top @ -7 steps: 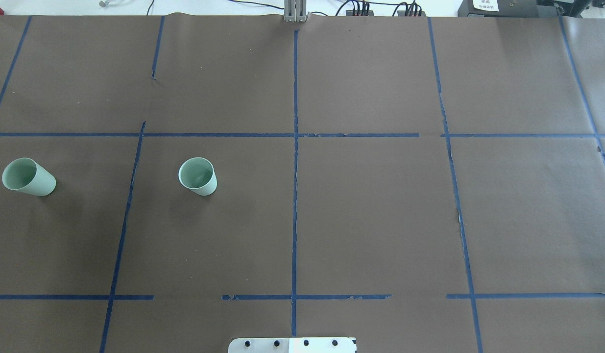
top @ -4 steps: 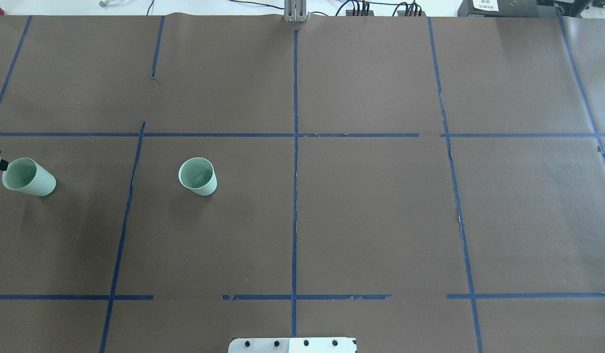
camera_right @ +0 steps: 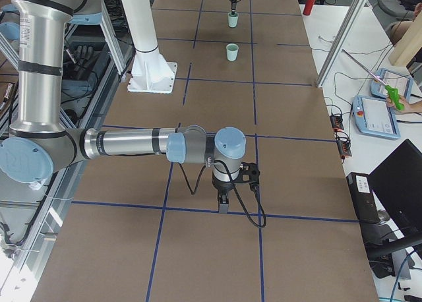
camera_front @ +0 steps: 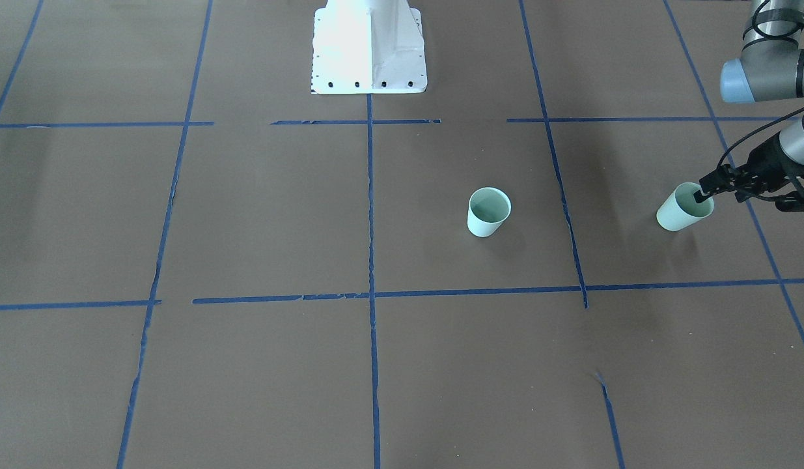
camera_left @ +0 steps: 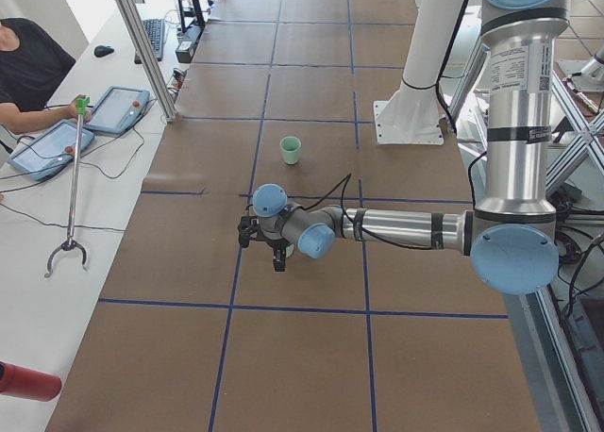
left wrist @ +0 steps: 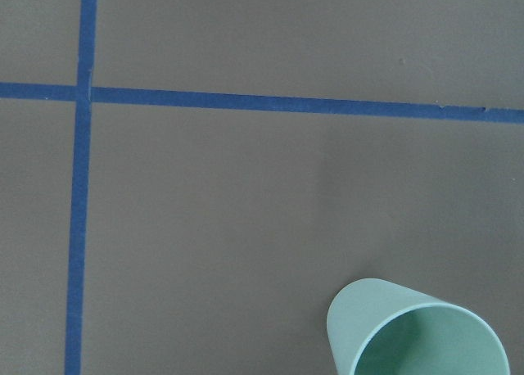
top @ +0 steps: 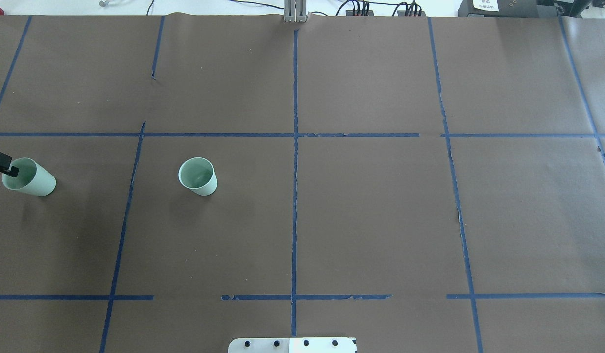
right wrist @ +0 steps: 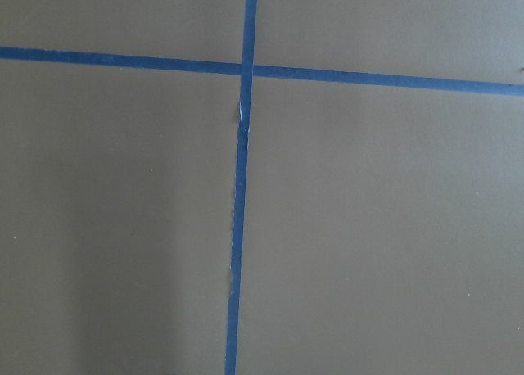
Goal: Stack cups
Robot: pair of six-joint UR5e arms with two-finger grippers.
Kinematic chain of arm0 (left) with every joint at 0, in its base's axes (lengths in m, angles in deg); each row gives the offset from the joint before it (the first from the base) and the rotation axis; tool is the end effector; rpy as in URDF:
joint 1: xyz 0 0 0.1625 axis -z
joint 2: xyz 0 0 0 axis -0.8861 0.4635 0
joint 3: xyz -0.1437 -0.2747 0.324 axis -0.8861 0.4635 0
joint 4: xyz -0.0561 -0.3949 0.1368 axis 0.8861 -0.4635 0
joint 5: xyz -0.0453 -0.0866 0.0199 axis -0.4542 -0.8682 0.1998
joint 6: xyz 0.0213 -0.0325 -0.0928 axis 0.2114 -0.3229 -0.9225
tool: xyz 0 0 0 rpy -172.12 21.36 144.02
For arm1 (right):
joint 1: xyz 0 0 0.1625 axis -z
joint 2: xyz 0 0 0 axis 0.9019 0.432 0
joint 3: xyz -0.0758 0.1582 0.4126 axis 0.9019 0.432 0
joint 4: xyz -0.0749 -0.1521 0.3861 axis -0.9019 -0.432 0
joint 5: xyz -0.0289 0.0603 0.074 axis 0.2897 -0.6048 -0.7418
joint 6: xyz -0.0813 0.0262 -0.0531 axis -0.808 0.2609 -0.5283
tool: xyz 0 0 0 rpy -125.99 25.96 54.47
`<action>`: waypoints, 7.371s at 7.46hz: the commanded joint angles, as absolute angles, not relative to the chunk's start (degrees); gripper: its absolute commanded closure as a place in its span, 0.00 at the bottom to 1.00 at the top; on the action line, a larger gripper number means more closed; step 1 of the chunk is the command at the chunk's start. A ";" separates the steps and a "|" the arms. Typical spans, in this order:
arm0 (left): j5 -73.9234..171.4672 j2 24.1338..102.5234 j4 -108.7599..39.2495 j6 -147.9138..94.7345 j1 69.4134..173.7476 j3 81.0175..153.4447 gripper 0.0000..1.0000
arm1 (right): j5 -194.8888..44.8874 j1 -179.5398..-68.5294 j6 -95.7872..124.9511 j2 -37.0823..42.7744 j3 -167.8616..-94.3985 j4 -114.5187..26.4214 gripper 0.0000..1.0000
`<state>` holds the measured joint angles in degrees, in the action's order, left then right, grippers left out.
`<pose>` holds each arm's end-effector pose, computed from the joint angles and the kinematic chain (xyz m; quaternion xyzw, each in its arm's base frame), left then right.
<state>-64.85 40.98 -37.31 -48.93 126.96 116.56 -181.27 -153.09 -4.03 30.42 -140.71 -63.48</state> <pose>0.1582 -0.4773 0.6469 -0.0138 0.4289 -0.0040 0.9033 0.0594 -0.4406 0.6512 -0.0066 -0.3363 -0.0250 0.9414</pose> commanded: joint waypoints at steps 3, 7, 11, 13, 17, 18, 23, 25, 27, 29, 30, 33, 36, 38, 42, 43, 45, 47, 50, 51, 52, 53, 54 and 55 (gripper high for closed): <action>-64.78 41.80 -37.30 -48.86 125.40 116.00 0.91 | -181.27 -153.08 -4.03 30.42 -140.70 -63.45 0.00; -64.61 41.63 -36.00 -49.21 125.75 120.71 1.00 | -181.27 -153.08 -4.03 30.42 -140.70 -63.54 0.00; -64.69 42.59 -16.71 -49.04 126.19 135.65 1.00 | -181.27 -153.08 -3.94 30.42 -140.70 -63.54 0.00; -64.69 47.65 -8.78 -54.87 126.37 139.72 1.00 | -181.27 -153.08 -4.03 30.42 -140.79 -63.46 0.00; -64.43 60.75 -8.39 -81.22 117.00 138.68 1.00 | -181.27 -153.08 -4.03 30.42 -140.70 -63.45 0.00; -61.12 64.70 -8.39 -86.69 112.79 137.46 1.00 | -181.27 -153.08 -4.03 30.42 -140.70 -63.54 0.00; -59.16 68.61 -10.40 -87.88 109.06 131.12 1.00 | -181.27 -153.08 -4.03 30.42 -140.70 -63.46 0.00; -59.16 68.61 -10.58 -87.80 108.62 130.76 1.00 | -181.27 -153.08 -4.03 30.42 -140.70 -63.54 0.00; -59.25 68.61 -10.59 -87.80 108.53 130.85 1.00 | -181.27 -153.08 -4.03 30.42 -140.70 -63.46 0.00; -59.25 68.61 -10.67 -87.88 108.18 130.85 1.00 | -181.27 -153.08 -4.03 30.42 -140.79 -63.54 0.00; -59.25 68.61 -10.67 -87.88 108.00 130.85 1.00 | -181.27 -153.08 -4.03 30.42 -140.79 -63.46 0.00; -59.16 68.52 -10.67 -87.62 107.91 131.03 0.00 | -181.27 -153.08 -4.03 30.42 -140.79 -63.46 0.00; -58.98 67.91 -10.50 -87.18 108.09 132.78 0.00 | -181.27 -153.08 -4.03 30.42 -140.70 -63.46 0.00; -58.98 67.73 -10.15 -82.22 113.76 132.79 0.00 | -181.27 -153.08 -4.03 30.42 -140.79 -63.54 0.00; -59.42 64.59 -1.45 -45.87 131.34 130.42 0.00 | -181.27 -153.08 -4.03 30.42 -140.70 -63.46 0.00; -59.51 62.39 -1.62 -37.08 134.60 128.76 0.00 | -181.27 -153.08 -4.03 30.42 -140.79 -63.54 0.00; -59.77 60.54 -1.80 -19.34 143.20 122.00 0.00 | -181.27 -153.08 -4.03 30.42 -140.70 -63.45 0.00; -59.86 55.71 -2.15 -4.62 151.38 116.02 0.00 | -181.27 -153.08 -4.03 30.42 -140.70 -63.54 0.00; -60.47 47.47 -3.55 -2.02 155.11 113.80 0.00 | -181.27 -153.08 -4.03 30.42 -140.70 -63.54 0.00; -62.83 46.47 -3.47 -2.36 155.28 114.06 0.00 | -181.27 -153.08 -4.03 30.42 -140.70 -63.46 0.00; -63.63 44.81 -3.47 -2.37 155.29 114.50 0.00 | -181.27 -153.08 -4.03 30.42 -140.70 -63.54 0.00; -63.64 44.53 -3.47 -2.80 155.29 115.37 0.00 | -181.27 -153.08 -4.03 30.42 -140.70 -63.46 0.00; -63.64 44.44 -3.38 -2.89 155.29 115.82 0.00 | -181.27 -153.08 -3.94 30.42 -140.79 -63.45 0.00; -63.64 44.52 -3.38 -2.89 155.29 116.43 0.00 | -181.27 -153.08 -4.03 30.42 -140.70 -63.54 0.00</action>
<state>-63.56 44.63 -3.41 -2.80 155.27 115.68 -181.27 -153.09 -3.99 30.42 -140.73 -63.48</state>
